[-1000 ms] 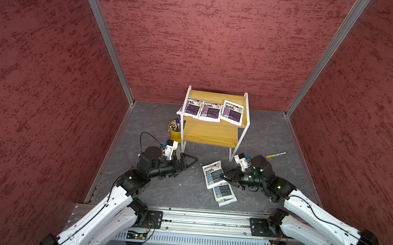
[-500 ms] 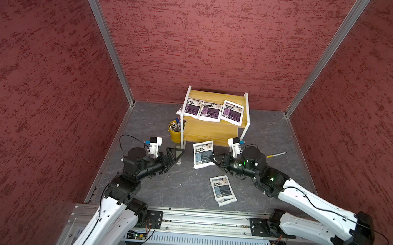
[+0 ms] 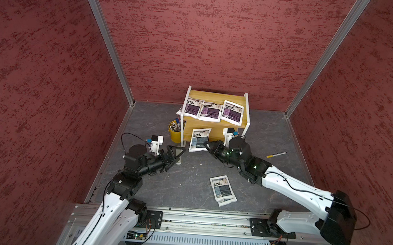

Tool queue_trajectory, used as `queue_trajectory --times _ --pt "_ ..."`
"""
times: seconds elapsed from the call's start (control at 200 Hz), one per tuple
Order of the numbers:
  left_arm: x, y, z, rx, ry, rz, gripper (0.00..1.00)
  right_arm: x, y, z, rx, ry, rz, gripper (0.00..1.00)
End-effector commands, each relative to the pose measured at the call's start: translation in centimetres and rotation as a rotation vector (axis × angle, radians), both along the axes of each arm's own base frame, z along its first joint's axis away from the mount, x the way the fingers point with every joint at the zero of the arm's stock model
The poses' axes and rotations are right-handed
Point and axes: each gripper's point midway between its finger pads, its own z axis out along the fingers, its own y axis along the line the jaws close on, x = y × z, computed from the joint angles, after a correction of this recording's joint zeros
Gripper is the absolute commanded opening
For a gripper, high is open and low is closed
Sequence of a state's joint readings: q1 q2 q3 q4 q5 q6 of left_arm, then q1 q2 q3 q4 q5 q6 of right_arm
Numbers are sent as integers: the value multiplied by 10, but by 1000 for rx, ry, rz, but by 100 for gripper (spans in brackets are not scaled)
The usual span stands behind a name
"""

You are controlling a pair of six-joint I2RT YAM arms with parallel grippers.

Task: Place the bagged coffee beans on the shelf by color
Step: Place the bagged coffee beans on the shelf.

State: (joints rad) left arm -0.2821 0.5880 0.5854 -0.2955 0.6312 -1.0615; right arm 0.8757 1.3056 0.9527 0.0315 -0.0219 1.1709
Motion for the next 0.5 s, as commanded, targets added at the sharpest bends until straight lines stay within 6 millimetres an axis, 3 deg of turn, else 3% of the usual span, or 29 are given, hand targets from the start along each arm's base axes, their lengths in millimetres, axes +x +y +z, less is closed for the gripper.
queue_trajectory --times 0.0,0.281,0.326,0.341,0.496 --pt "-3 2 9 -12 -34 -7 100 17 5 20 37 -61 -47 9" --pt "-7 10 11 -14 -24 -6 100 47 11 8 11 -59 -87 10" --pt "-8 11 10 -12 -22 -8 100 50 10 13 19 -65 -87 11" --pt "-8 12 10 -11 -22 -6 100 54 13 3 0 -51 -87 11" --pt "-10 17 10 -12 -18 -5 100 67 14 -8 -12 -29 -90 12"
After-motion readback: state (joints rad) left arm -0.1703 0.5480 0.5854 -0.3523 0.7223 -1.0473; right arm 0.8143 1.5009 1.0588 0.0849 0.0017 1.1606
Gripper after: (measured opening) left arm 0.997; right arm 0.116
